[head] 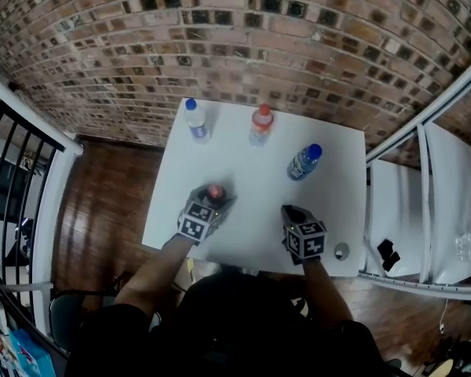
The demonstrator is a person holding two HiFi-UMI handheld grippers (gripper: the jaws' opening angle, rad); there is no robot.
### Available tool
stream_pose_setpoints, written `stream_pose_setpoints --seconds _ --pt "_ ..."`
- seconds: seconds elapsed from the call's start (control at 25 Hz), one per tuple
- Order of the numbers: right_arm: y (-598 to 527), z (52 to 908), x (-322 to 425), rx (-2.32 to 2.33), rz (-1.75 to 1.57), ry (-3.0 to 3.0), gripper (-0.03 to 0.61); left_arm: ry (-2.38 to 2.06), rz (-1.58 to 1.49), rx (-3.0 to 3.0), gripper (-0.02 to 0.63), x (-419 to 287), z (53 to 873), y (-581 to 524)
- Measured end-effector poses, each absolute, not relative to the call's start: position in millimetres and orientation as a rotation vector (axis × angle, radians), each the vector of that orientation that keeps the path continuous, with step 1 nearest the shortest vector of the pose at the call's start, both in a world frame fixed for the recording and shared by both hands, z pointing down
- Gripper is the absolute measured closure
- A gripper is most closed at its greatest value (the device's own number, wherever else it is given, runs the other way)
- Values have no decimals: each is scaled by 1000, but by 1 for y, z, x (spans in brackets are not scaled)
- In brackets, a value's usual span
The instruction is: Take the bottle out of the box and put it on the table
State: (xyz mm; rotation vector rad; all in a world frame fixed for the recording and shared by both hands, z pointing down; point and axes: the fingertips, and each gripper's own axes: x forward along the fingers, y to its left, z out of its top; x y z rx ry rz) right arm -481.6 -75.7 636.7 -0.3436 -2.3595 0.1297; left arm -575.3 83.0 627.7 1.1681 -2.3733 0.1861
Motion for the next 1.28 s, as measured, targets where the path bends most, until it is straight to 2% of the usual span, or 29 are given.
stream_pose_setpoints --seconds 0.6,0.64,0.72,1.28 --pt "-85 636 -474 -305 97 -2360 575 -2419 168 1108 290 -609 629 66" --pt "-85 635 -474 -304 92 -2363 575 -2427 188 1108 277 -609 627 66" --pt "-86 631 -475 -300 89 -2370 575 -2441 239 1119 197 -610 622 64" --pt "-76 606 -471 -308 3 -2423 575 -2503 187 1290 202 -586 562 80"
